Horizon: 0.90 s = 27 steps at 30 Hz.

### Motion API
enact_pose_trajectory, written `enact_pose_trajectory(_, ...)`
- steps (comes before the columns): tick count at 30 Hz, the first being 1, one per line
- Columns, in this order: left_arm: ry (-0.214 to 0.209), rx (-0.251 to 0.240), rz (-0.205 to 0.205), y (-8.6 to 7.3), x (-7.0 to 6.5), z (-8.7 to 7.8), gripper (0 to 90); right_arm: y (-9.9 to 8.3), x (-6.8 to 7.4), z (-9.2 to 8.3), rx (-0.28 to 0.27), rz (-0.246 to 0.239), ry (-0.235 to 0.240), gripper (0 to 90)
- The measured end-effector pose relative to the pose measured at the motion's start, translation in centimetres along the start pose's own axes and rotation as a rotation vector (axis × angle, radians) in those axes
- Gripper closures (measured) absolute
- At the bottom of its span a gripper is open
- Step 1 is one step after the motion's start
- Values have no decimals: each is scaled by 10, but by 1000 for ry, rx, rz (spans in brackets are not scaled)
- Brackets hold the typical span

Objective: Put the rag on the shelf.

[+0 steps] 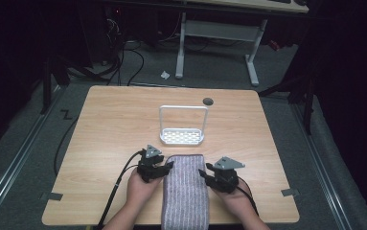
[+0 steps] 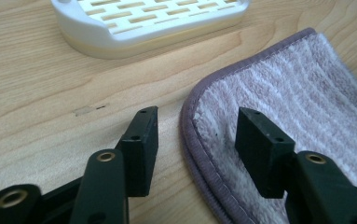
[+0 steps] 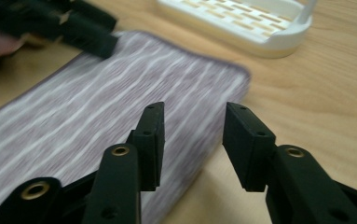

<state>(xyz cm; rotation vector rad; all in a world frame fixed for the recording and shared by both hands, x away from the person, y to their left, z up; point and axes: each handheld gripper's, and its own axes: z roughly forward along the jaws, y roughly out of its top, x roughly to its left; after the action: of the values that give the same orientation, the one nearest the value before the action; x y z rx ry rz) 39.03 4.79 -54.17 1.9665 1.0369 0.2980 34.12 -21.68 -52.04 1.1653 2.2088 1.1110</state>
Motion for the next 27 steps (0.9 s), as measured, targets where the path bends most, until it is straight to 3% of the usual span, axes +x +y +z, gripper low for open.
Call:
enact_pose_trajectory(4,14,6,30,1,-4,2,564,12,-12,23,34,65,-42,513)
enact_pose_trajectory(10,4,13,48,0,-6,2,691,15,-14,41,86,71,-62,515)
enact_pose_trajectory(14,-12,16,34,0,-7,2,751,13,-14,41,76,74,-51,613)
enact_pose_trajectory(18,-7,15,30,-2,-9,1,776,12,-9,40,67,51,-45,813)
enact_pose_trajectory(21,-8,6,35,-4,-13,-2,791,12,-4,36,57,27,-31,837)
enact_pose_trajectory(27,10,-30,31,-9,-20,-8,796,9,6,19,-26,26,-24,836)
